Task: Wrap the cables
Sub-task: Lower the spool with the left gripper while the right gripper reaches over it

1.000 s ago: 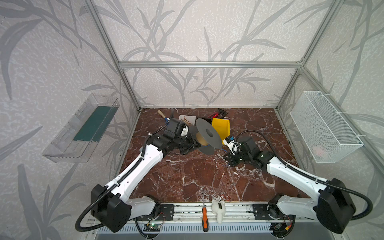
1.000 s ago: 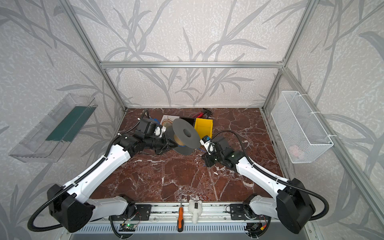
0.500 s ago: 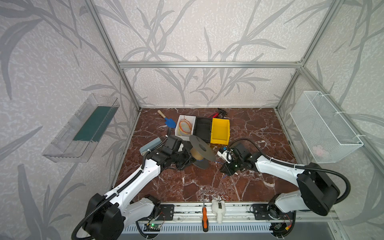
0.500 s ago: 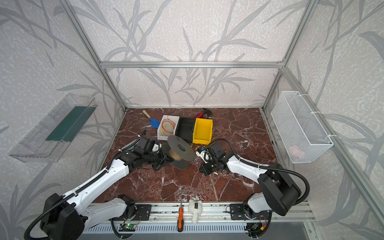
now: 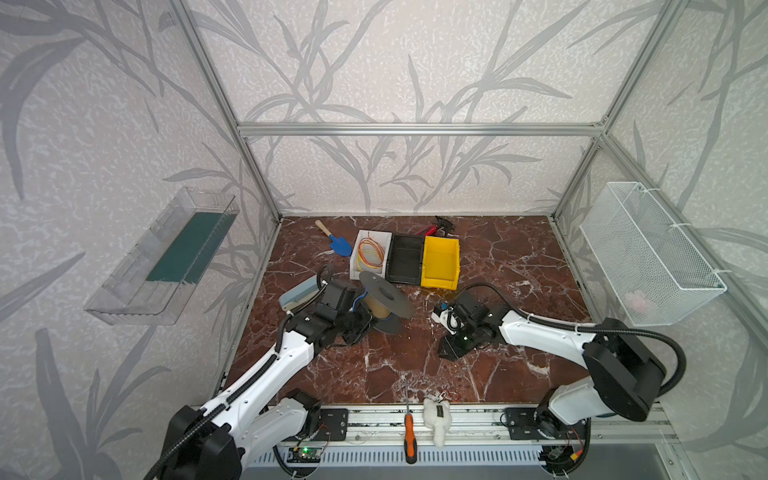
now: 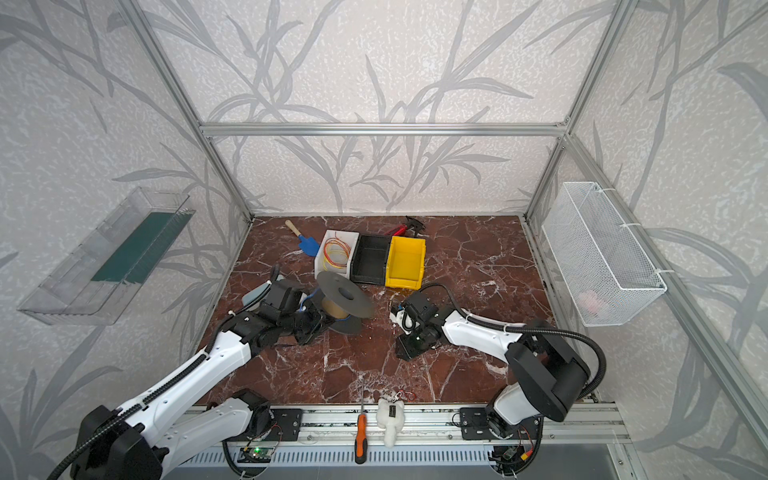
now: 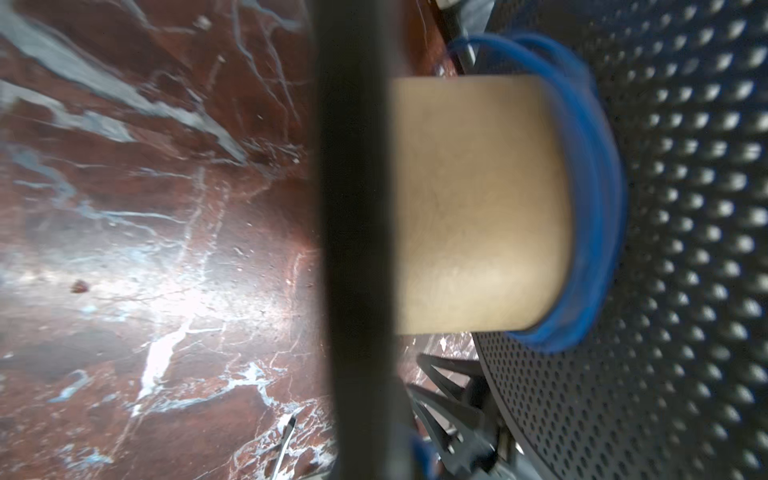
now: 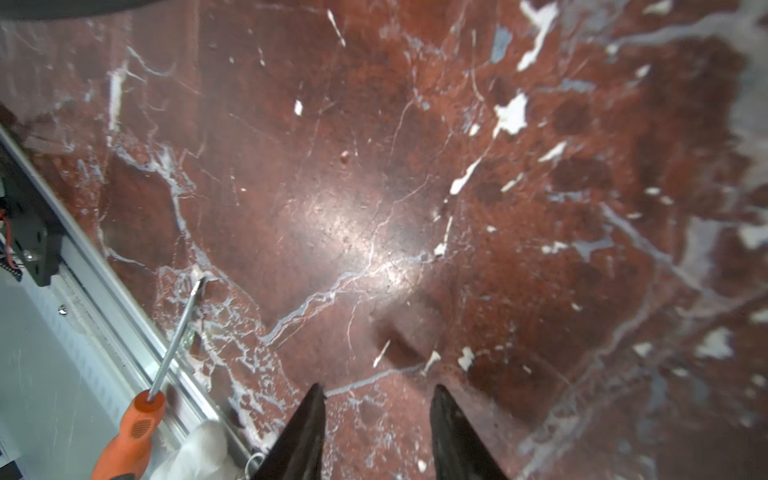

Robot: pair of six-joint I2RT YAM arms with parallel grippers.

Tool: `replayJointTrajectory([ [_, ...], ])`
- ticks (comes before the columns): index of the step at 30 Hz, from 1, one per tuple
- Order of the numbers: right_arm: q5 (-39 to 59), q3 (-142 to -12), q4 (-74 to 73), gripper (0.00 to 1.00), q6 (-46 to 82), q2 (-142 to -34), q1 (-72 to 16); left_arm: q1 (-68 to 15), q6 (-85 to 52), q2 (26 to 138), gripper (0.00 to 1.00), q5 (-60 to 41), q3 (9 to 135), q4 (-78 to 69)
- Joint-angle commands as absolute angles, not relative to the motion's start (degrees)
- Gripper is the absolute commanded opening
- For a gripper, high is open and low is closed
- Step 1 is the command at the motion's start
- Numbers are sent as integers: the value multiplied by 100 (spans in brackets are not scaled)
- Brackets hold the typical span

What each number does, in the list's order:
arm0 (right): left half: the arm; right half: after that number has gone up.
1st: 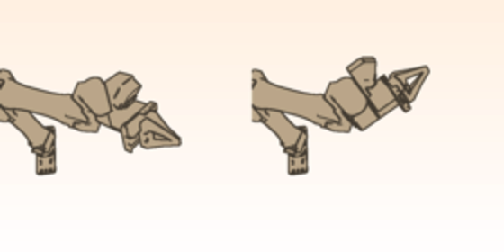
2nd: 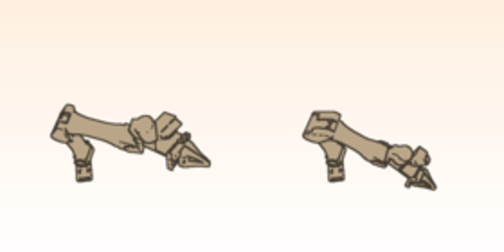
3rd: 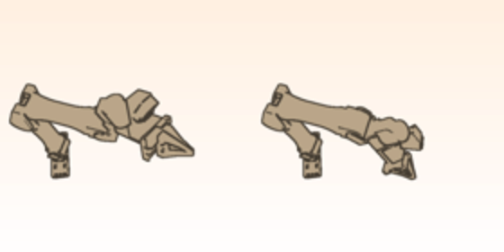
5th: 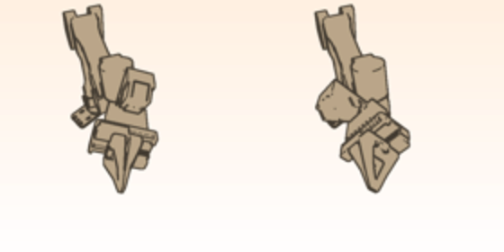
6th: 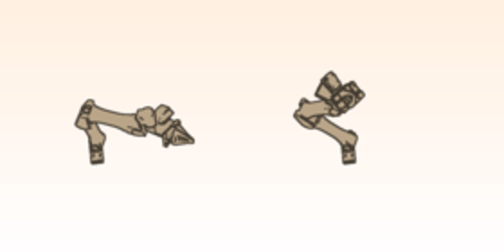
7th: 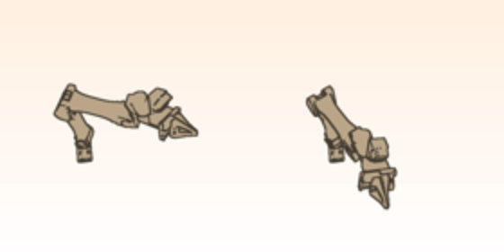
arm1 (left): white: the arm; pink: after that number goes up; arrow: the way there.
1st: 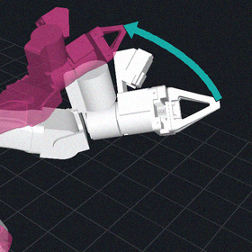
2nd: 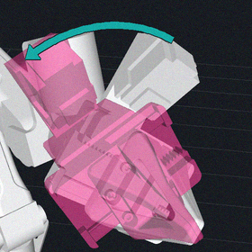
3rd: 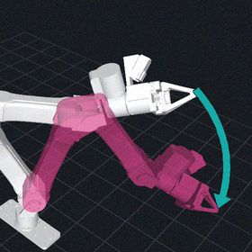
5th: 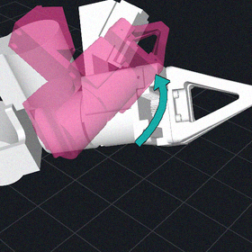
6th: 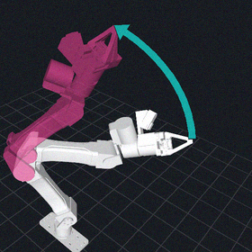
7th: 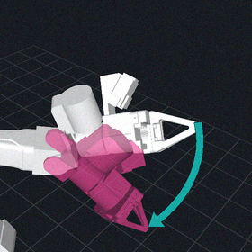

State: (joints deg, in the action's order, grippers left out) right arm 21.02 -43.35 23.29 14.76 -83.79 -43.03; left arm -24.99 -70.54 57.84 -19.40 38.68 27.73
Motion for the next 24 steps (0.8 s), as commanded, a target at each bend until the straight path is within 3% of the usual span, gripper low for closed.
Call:
replayJointTrajectory([
  [1,2149,-4332,2688,48,1559,-7689,-4307,-2463,-7266,5577,0,-1415,3840,2955],
  [4,2291,-4388,2807,52,1644,-7167,-4307,-2461,-7260,5555,0,-1320,3899,3083],
  [14,2087,-4986,2269,53,2097,-6006,-4303,-2548,-6891,5823,0,-1288,4268,3426],
  [19,2503,-6229,2224,53,1956,-6666,-4182,-2623,-6627,5887,0,-1203,4468,3682],
  [24,3316,-7086,1469,56,3396,-7821,-3961,-2751,-6161,5990,0,-878,4612,3962],
])
